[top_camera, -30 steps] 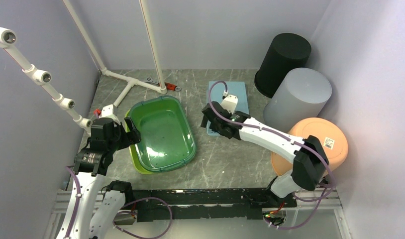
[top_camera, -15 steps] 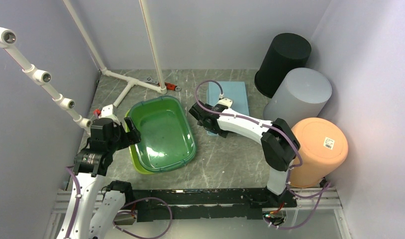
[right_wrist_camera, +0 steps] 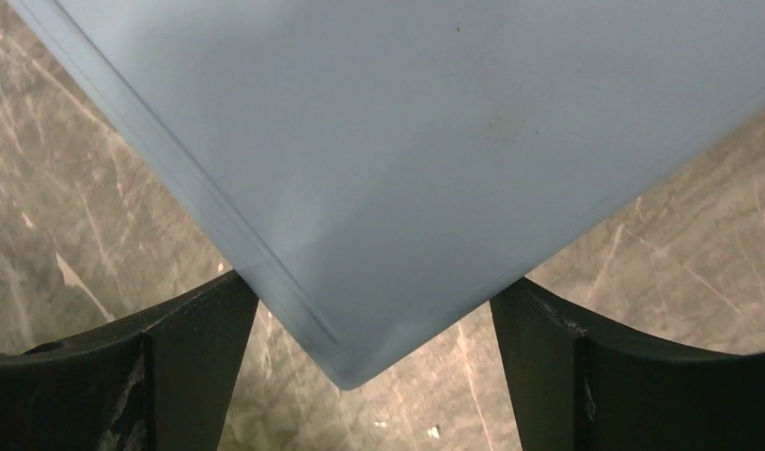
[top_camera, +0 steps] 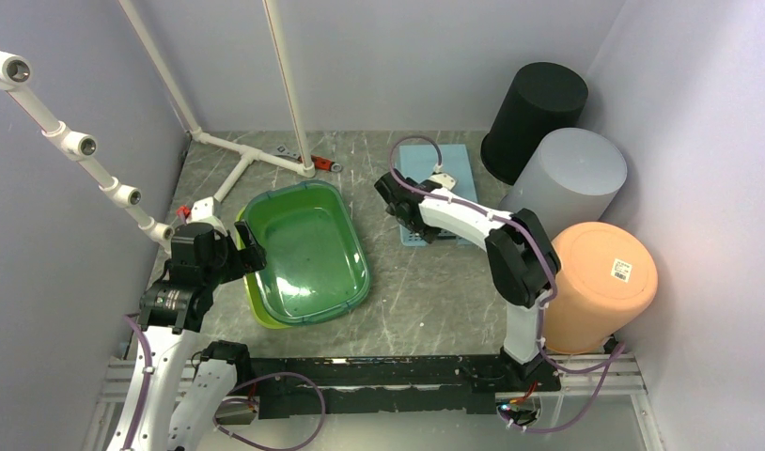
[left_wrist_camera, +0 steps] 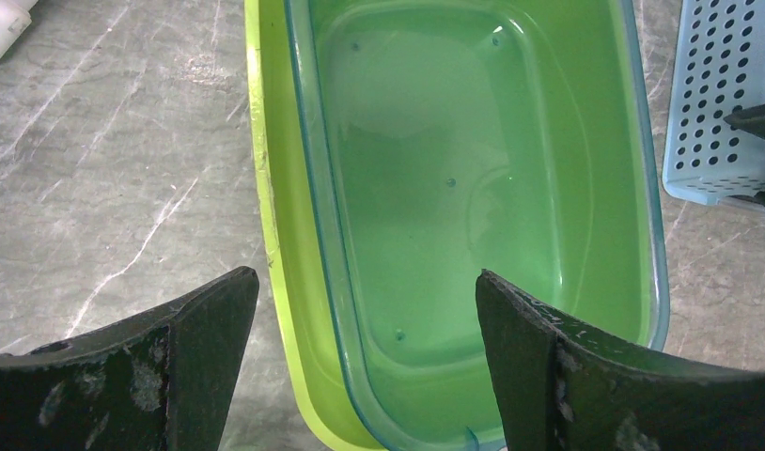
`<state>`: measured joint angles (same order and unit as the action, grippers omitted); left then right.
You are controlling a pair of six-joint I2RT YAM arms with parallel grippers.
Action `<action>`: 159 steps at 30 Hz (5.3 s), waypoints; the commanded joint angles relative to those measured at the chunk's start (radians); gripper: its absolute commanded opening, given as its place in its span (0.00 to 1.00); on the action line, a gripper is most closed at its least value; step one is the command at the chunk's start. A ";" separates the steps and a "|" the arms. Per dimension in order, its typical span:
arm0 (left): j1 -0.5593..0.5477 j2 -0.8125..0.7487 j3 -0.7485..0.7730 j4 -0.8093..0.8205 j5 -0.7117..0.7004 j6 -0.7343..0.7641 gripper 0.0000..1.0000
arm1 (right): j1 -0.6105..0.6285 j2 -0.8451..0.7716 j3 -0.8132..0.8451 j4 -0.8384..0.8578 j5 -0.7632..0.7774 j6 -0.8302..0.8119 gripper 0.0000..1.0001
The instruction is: Turn the large container upside down
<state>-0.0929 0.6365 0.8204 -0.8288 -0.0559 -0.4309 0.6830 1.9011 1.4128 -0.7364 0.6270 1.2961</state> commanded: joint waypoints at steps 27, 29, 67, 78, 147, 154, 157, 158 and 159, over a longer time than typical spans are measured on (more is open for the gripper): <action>0.005 0.002 0.000 0.037 0.018 0.008 0.91 | -0.246 0.190 0.126 0.260 -0.218 -0.256 0.90; 0.005 0.003 0.000 0.036 0.016 0.006 0.91 | -0.246 0.166 0.087 0.292 -0.215 -0.281 0.90; 0.005 0.118 -0.038 0.097 0.161 0.060 0.90 | 0.098 -0.494 -0.489 0.762 -0.821 -0.522 0.96; 0.004 0.138 -0.035 0.090 0.143 0.052 0.88 | 0.161 -0.271 -0.241 0.425 -0.693 -0.590 0.75; -0.019 0.392 -0.021 0.060 0.154 -0.011 0.80 | 0.191 -0.351 -0.317 0.530 -0.641 -0.521 0.01; -0.029 0.422 -0.018 0.067 0.177 -0.002 0.60 | 0.186 -0.368 -0.349 0.589 -0.682 -0.503 0.03; -0.031 0.414 -0.020 0.070 0.192 -0.001 0.44 | 0.179 -0.365 -0.361 0.624 -0.723 -0.494 0.04; -0.031 0.410 -0.018 0.070 0.192 -0.001 0.39 | 0.177 -0.363 -0.363 0.633 -0.739 -0.491 0.05; -0.031 0.407 -0.017 0.068 0.191 0.000 0.35 | 0.176 -0.360 -0.362 0.640 -0.755 -0.490 0.05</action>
<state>-0.1089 1.0576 0.7837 -0.7982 0.0433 -0.4210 0.8520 1.5547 1.0439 -0.2436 -0.0265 0.7815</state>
